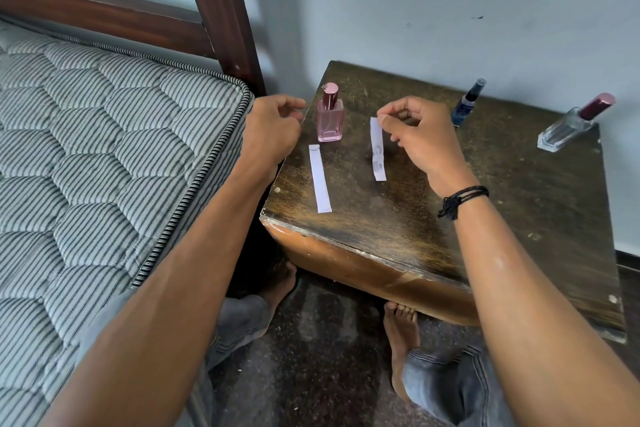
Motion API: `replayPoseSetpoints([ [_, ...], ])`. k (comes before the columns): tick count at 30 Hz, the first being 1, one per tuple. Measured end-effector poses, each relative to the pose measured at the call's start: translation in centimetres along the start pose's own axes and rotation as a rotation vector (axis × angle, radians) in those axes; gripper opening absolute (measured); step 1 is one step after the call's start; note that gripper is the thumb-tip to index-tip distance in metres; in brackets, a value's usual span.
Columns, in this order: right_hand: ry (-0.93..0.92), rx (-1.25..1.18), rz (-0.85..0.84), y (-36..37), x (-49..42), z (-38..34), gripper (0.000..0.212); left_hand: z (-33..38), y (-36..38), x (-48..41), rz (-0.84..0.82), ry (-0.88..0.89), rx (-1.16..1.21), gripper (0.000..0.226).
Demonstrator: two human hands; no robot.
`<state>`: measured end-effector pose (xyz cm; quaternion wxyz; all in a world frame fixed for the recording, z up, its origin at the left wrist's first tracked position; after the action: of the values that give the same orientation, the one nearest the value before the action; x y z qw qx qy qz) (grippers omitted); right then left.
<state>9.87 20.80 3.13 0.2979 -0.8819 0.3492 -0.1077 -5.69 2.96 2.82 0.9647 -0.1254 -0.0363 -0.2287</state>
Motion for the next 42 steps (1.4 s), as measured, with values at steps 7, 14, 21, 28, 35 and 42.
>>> replayPoseSetpoints([
  [7, -0.014, -0.129, 0.131, -0.9, -0.3, -0.6, 0.012, -0.4, 0.4, 0.2, 0.001, -0.101, 0.124, 0.030],
  [14, 0.060, -0.211, 0.219, -0.5, -0.6, 0.0, 0.011, -0.3, 0.1, 0.1, 0.016, -0.112, 0.136, 0.029],
  [21, 0.137, -0.327, 0.262, 0.0, -1.9, 0.0, 0.014, 1.4, -1.7, 1.9, 0.344, -0.041, 0.129, 0.017],
  [28, 0.154, -0.248, 0.241, 1.9, -4.3, 0.1, 0.017, 2.9, 3.6, 9.0, 0.184, 0.461, -0.216, 0.010],
  [35, 0.157, -0.178, 0.221, 2.6, -6.4, 0.4, 0.008, 0.1, 7.7, 9.4, -0.107, 0.623, -0.694, 0.049],
  [42, 0.240, -0.174, 0.196, 2.8, -7.5, 0.7, 0.009, -1.2, 8.7, 7.6, -0.310, 0.614, -0.840, 0.069],
])
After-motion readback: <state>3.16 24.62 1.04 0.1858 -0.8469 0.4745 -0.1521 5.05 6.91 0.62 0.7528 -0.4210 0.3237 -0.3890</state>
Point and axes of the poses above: each hand's wrist, its own x-axis away from the middle knuckle, its own y-axis out of the palm, z = x × y, the point moved 4 cm from there along -x, towards the middle knuckle, and after that the axes turned 14 degrees about x, right-handed, at the moved point
